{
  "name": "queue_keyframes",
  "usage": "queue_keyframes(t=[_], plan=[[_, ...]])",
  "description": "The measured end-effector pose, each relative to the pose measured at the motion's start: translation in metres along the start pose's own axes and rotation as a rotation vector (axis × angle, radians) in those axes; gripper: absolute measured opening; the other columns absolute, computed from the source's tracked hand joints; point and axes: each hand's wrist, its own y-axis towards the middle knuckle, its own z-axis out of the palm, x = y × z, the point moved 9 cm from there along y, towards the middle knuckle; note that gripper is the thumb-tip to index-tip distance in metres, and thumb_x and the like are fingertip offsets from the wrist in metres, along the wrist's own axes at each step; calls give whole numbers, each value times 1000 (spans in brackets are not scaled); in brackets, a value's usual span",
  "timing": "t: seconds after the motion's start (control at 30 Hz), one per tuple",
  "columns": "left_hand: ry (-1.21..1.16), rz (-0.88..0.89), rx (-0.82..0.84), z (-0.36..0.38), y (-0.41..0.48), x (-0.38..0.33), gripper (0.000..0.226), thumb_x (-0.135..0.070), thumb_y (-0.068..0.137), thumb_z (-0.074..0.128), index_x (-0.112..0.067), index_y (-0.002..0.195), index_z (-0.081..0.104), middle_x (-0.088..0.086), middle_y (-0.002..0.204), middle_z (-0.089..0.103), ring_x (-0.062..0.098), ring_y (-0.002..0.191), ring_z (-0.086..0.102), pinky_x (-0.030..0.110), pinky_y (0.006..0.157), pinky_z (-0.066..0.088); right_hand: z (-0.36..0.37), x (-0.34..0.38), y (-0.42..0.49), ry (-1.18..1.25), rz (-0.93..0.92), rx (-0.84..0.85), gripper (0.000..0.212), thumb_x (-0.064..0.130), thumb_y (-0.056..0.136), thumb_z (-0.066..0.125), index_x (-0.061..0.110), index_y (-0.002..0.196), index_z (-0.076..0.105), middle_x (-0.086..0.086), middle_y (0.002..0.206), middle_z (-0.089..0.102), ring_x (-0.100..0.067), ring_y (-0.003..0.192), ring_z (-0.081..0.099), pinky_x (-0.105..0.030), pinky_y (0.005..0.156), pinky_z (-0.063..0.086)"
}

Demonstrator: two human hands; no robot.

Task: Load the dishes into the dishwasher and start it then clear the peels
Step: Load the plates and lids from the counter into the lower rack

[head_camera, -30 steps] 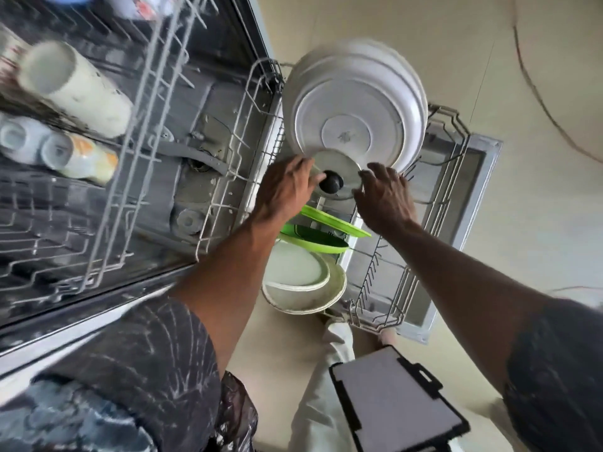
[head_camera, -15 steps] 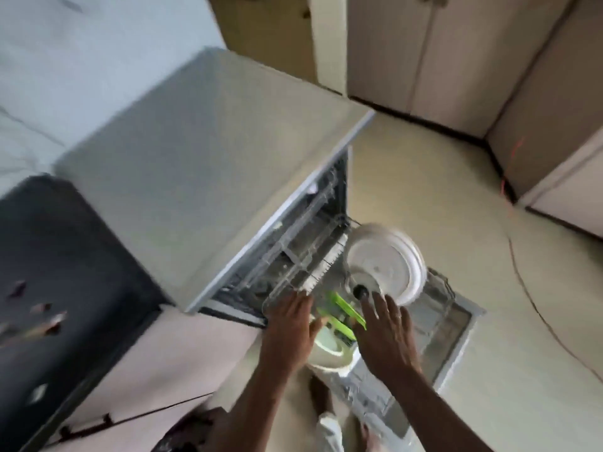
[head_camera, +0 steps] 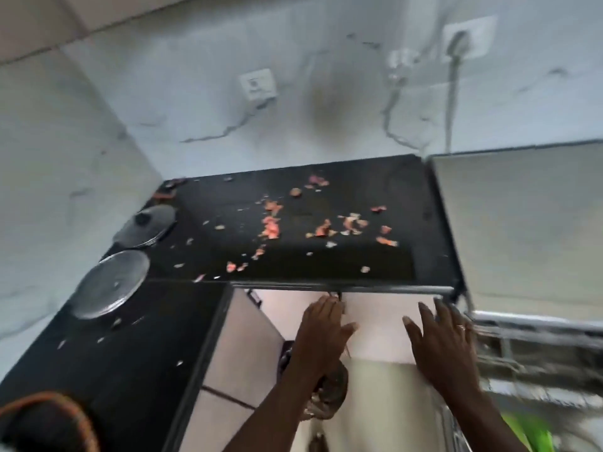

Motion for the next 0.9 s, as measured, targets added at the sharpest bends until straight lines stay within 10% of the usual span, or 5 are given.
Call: queue_keyframes(t=[0.27, 0.53, 0.9], plan=[[-34, -359, -137, -58, -58, 200, 65, -64, 102, 26, -16, 131, 58, 5, 138, 59, 26, 136, 49, 40, 112, 39, 52, 214, 44, -57, -377, 129, 54, 51, 101, 43, 21, 145, 50, -10, 158, 39, -34, 147, 32, -52, 119, 28], [-115, -759, -199, -93, -135, 379, 90, -74, 87, 4, -21, 149, 43, -5, 157, 39, 12, 151, 22, 33, 123, 20, 117, 433, 44, -45, -683, 189, 45, 47, 95, 58, 20, 130, 62, -10, 141, 55, -33, 130, 52, -48, 104, 44], [-79, -1008, -363, -147, -206, 534, 61, -53, 97, 53, -15, 145, 47, 5, 153, 45, 21, 148, 30, 42, 118, 32, 195, 660, 26, -135, -1016, 341, 59, 35, 93, 67, 22, 145, 42, -5, 146, 42, -26, 131, 47, -40, 105, 47]])
